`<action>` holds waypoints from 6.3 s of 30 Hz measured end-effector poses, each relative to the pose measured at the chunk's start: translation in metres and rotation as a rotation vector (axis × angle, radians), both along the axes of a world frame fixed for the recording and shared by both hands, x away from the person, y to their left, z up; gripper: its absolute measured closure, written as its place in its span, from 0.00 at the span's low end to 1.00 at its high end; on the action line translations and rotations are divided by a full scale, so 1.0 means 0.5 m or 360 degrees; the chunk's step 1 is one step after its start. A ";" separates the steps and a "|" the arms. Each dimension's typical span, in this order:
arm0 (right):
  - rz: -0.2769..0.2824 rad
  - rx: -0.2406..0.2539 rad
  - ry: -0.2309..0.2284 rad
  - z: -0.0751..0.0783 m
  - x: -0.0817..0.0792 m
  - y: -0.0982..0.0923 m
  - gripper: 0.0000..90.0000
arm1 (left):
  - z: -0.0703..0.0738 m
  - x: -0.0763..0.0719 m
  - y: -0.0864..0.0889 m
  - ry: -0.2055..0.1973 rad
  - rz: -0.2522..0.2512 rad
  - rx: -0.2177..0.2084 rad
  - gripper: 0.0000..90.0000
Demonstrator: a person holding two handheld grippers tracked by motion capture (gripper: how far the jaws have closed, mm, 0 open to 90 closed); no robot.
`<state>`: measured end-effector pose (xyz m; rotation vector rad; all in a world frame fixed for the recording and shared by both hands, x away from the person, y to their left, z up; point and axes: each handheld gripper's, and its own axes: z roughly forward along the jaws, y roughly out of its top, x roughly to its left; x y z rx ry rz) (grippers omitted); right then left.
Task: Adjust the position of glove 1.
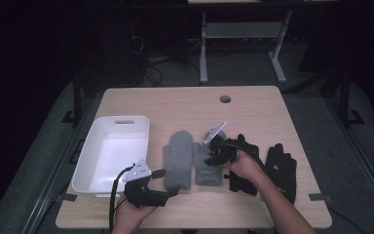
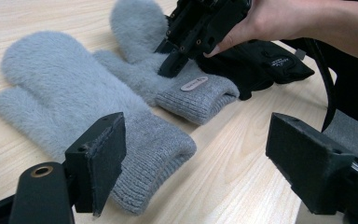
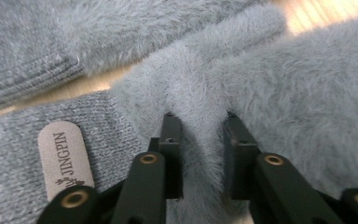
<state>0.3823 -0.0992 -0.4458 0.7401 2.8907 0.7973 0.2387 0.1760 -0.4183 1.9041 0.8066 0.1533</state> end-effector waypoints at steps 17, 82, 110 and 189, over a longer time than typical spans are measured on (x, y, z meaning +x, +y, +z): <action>-0.0108 0.0091 0.0000 0.024 -0.021 -0.034 0.92 | 0.002 -0.001 0.002 -0.0007 0.0003 0.0002 0.22; 0.0001 0.0236 0.0096 0.095 0.014 0.167 0.55 | 0.036 0.009 0.036 -0.0025 0.0124 -0.0058 0.24; -0.0518 0.0526 0.0294 0.042 0.128 0.072 0.27 | 0.038 0.012 0.027 -0.0033 0.0101 -0.0050 0.24; -0.0715 0.0857 0.0423 -0.029 0.063 -0.140 0.84 | -0.054 0.120 -0.080 0.0682 0.0350 -0.0093 0.28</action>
